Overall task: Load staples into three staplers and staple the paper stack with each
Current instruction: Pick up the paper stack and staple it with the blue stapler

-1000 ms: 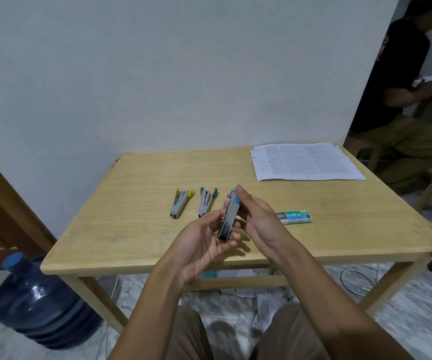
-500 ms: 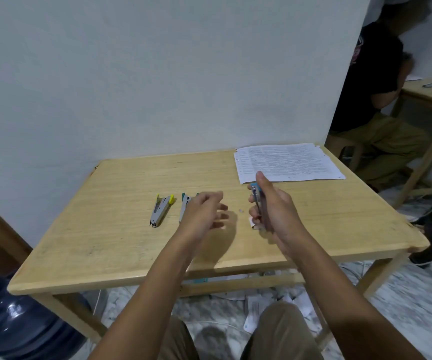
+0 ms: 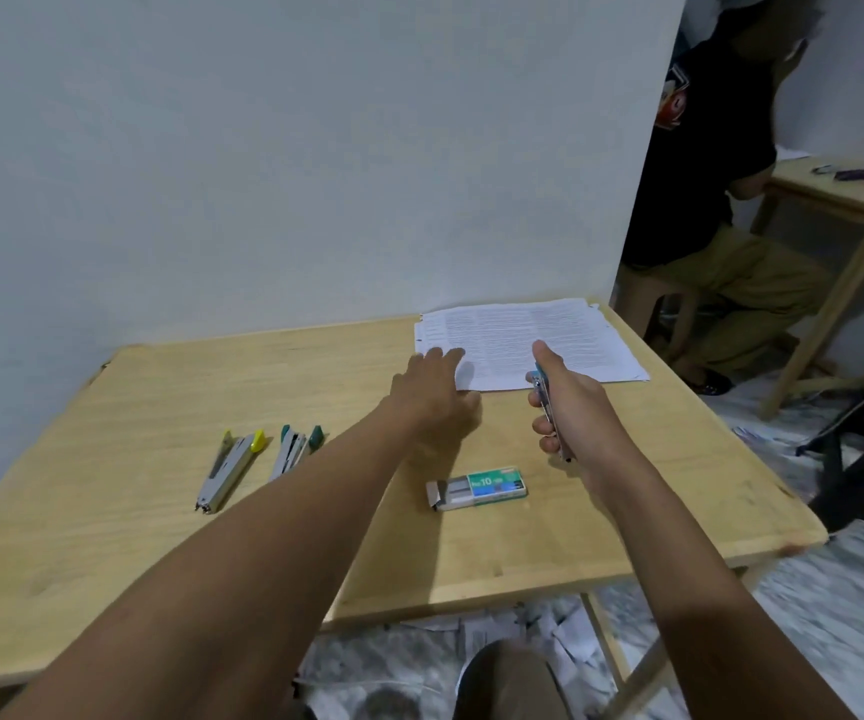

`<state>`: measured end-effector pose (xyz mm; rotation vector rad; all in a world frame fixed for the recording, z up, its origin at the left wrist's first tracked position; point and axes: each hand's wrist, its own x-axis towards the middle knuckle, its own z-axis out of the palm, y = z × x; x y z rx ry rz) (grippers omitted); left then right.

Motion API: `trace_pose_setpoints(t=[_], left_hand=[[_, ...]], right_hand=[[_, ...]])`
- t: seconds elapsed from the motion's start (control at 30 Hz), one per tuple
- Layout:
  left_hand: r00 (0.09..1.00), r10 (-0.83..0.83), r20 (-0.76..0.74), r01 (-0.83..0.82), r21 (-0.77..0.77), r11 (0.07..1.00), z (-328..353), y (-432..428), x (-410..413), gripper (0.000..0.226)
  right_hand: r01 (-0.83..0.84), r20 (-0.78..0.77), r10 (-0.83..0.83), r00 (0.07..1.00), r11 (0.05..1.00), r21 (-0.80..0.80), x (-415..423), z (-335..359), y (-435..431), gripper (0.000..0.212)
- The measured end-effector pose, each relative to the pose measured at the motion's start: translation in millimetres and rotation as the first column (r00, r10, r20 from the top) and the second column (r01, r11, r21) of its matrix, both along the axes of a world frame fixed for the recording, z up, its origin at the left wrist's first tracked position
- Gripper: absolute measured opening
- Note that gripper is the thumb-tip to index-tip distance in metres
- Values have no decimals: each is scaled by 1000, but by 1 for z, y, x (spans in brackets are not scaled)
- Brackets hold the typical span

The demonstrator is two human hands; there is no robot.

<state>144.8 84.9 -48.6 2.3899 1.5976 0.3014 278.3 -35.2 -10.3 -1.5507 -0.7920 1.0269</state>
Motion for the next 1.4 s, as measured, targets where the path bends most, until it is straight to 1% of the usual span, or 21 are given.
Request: trace_pose_setpoints(t=[0.13, 0.2, 0.27, 0.37, 0.47, 0.57, 0.67, 0.77, 0.83, 0.87, 0.93, 0.97, 1.03, 1.1, 1.17, 1.2, 1.23, 1.27, 1.3, 1.33, 1.4], left_hand=[[991, -61, -121, 76, 124, 989, 4, 18, 8, 37], [976, -80, -202, 110, 142, 984, 2, 27, 9, 29], [974, -80, -212, 111, 138, 984, -1, 33, 7, 28], [989, -74, -130, 99, 194, 976, -3, 32, -2, 30], [998, -59, -12, 59, 356, 933, 0, 21, -20, 33], [992, -71, 102, 10, 501, 865, 6, 2, -41, 38], [977, -121, 177, -4, 578, 816, 13, -16, -60, 38], [968, -169, 187, 8, 649, 760, 18, -29, -81, 43], [957, -179, 230, -31, 691, 722, 19, -35, -94, 44], [939, -173, 296, -80, 680, 729, 20, -39, -100, 43], [835, -126, 535, -242, 565, 789, 22, -51, -108, 45], [733, -84, 675, -326, 457, 828, 25, -60, -110, 49], [471, 70, 879, -453, 172, 875, 31, -78, -111, 63], [203, 247, 947, -469, -128, 874, 33, -90, -109, 83], [-45, 423, 905, -336, -413, 847, 35, -96, -106, 100], [-188, 472, 861, -224, -506, 833, 33, -94, -108, 99], [-310, 492, 814, -119, -547, 829, 33, -91, -109, 85], [-387, 490, 781, -13, -536, 844, 31, -89, -111, 61], [-401, 478, 781, 68, -495, 866, 31, -94, -114, 39], [-413, 465, 783, 162, -439, 884, 31, -97, -117, 31], [-464, 450, 764, 332, -321, 887, 32, -103, -126, 32]], right_hand=[[37, -39, -36, 999, 999, 21, 14, -5, 10, 45], [62, -72, -60, 996, 998, 25, 20, -9, 14, 45], [79, -88, -76, 993, 997, 24, 24, -14, 16, 47], [96, -12, -96, 995, 995, -11, 28, -20, 14, 54], [186, 45, -184, 982, 982, -28, 38, -25, 13, 57], [240, 43, -238, 970, 970, -48, 47, -24, 14, 57], [200, -45, -202, 978, 978, -53, 41, -17, 17, 52], [228, -136, -234, 963, 972, -54, 24, -11, 19, 51], [274, -163, -273, 948, 962, -18, 11, -9, 20, 32], [289, -179, -284, 942, 957, 1, 5, -9, 20, 24], [277, -194, -264, 945, 960, 39, -11, -8, 18, 22], [259, -204, -242, 949, 964, 61, -20, -8, 16, 23], [209, -244, -179, 953, 972, 105, -40, -7, 11, 24], [169, -295, -119, 948, 974, 150, -59, -8, 5, 25], [149, -333, -77, 940, 969, 197, -76, -7, -2, 27], [135, -339, -57, 939, 968, 212, -84, -7, -6, 27], [118, -337, -38, 941, 968, 220, -91, -7, -9, 27], [103, -335, -23, 942, 970, 223, -97, -7, -12, 26], [88, -338, -6, 941, 970, 228, -101, -7, -14, 24], [70, -340, 16, 940, 969, 238, -105, -7, -17, 21], [22, -299, 56, 953, 967, 252, -110, -8, -21, 17]])
